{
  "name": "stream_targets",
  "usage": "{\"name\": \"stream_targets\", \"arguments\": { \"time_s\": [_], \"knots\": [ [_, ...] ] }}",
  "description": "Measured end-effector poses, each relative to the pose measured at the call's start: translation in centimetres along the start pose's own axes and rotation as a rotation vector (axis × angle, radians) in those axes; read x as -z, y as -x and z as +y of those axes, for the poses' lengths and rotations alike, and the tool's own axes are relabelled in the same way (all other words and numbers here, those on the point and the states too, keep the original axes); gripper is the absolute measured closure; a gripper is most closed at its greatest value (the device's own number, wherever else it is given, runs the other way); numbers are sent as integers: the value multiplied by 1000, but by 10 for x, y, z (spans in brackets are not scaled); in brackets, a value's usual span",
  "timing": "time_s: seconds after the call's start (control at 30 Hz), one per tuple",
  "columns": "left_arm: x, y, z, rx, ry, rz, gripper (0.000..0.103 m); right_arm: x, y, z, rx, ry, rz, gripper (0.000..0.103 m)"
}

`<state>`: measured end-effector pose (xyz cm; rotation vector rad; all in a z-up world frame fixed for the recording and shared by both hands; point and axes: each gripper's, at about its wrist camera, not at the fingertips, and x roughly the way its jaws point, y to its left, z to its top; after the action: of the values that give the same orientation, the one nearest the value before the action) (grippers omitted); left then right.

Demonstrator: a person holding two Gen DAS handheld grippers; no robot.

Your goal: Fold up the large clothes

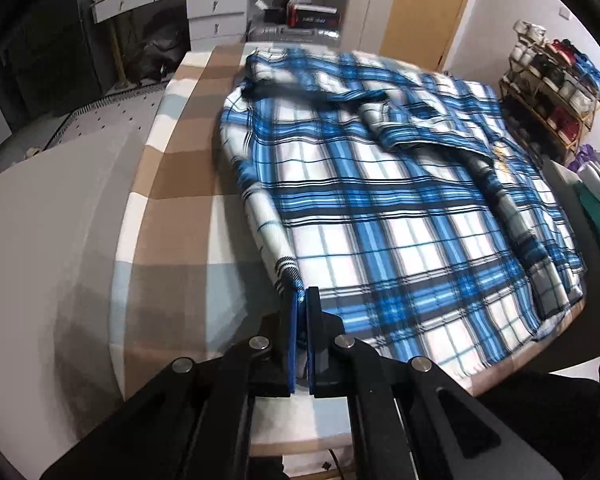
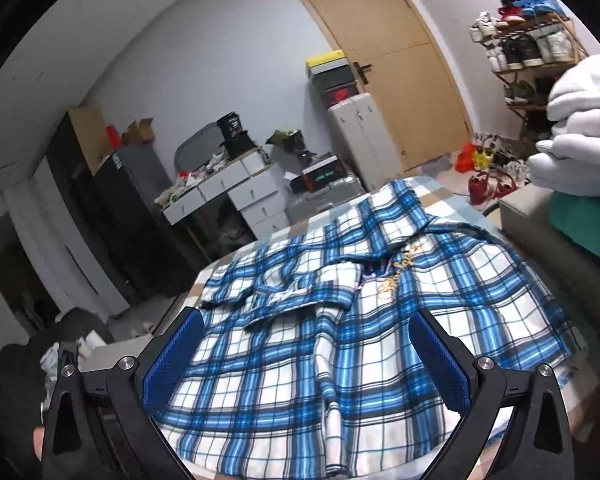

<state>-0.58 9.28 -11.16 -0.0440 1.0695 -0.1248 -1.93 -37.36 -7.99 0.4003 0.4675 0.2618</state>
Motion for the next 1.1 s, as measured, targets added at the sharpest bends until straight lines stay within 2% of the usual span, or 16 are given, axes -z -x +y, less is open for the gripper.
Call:
{"name": "stream_targets", "arguments": {
  "time_s": [0.07, 0.1, 0.17, 0.23, 0.27, 0.33, 0.37, 0.5, 0.57, 0.6, 0.67, 0.7, 0.73, 0.9, 0.93, 1.1],
  "knots": [
    [-6, -12, 9, 2, 25, 38, 99, 1, 1, 6, 3, 37, -12, 0],
    [-3, -13, 9, -5, 32, 60, 94, 2, 2, 9, 3, 54, -18, 0],
    [-2, -22, 11, 15, 58, 95, 76, 3, 3, 13, -2, 78, -23, 0],
    [1, -26, 13, 39, 79, 96, 69, 4, 4, 14, -9, 81, -24, 0],
    [3, -26, 12, 34, 82, 95, 60, 4, 4, 13, -9, 77, -22, 0],
    [3, -27, 11, 60, 87, 95, 49, 3, 3, 10, -11, 48, -16, 0],
    [3, -27, 11, 68, 85, 91, 48, 2, 3, 8, -13, 37, -12, 0],
    [6, -26, 10, 58, 66, 82, 48, -3, 5, -6, 20, 16, 7, 0],
    [5, -28, 8, 32, 28, 91, 52, -10, 8, -18, 36, 27, 61, 0],
    [5, -28, 5, 3, 9, 92, 57, -13, 10, -25, 58, 37, 91, 0],
    [6, -26, 6, -68, -4, 88, 89, -19, 17, -40, 164, 85, 143, 0],
    [6, -26, 8, -74, -2, 89, 96, -22, 17, -48, 224, 110, 195, 0],
    [6, -25, 9, -48, 1, 97, 99, -24, 16, -55, 257, 122, 241, 0],
    [6, -15, 4, -44, -33, 57, 101, -8, -14, -93, 393, 199, 527, 2],
    [7, -13, 4, -40, -33, 46, 101, -3, -19, -95, 422, 213, 558, 7],
    [8, -10, 13, -4, 4, 46, 102, 5, -48, -99, 478, 281, 634, 8]
  ]
}}
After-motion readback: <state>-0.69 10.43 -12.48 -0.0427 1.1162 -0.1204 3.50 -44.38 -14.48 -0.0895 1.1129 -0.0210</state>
